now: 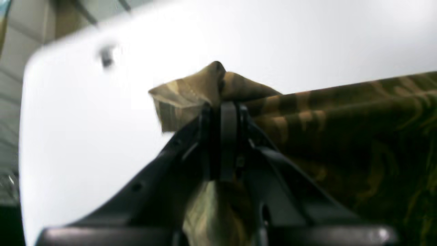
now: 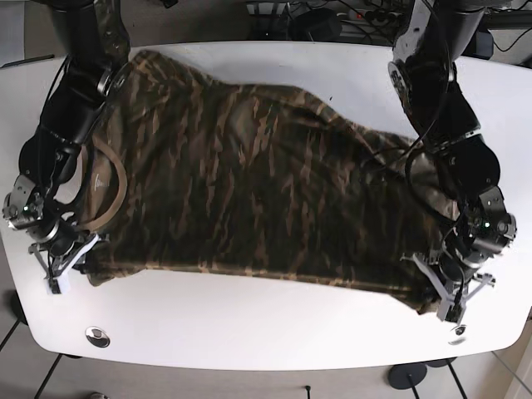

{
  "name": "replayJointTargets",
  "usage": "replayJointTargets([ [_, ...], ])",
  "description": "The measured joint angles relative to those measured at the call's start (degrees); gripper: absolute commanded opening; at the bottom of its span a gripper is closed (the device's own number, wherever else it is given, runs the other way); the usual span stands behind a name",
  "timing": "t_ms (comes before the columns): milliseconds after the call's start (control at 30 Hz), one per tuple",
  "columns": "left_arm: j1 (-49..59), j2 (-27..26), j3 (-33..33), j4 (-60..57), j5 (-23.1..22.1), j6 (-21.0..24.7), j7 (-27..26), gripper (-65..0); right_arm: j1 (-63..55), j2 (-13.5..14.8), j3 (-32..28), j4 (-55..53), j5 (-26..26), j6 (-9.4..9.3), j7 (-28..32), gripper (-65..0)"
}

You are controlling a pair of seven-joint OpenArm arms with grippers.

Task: Fold the T-shirt properly
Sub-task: 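Grasp the shirt sides with both grippers and flip it over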

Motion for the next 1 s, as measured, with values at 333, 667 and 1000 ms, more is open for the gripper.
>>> replayJointTargets([
  [333,-36.5,-0.7,1.4,-20.5,-0.5,2.2,-0.1,-65.0,39.8,1.7,-2.6,-17.2,-11.8,0.04,-0.2,-62.9],
  [667,-23.6,-2.4,1.1,-16.9,-1.5,2.0,-1.6,-65.0,27.6,1.7,-2.1,-10.1,-6.6,0.26,-2.8,-62.9],
  [1000,18.2,-7.1,-3.3,4.5,-14.7,2.1,-2.1,-65.0,-19.6,0.3,1.1,13.7,8.6,0.26,-5.9,-62.9],
])
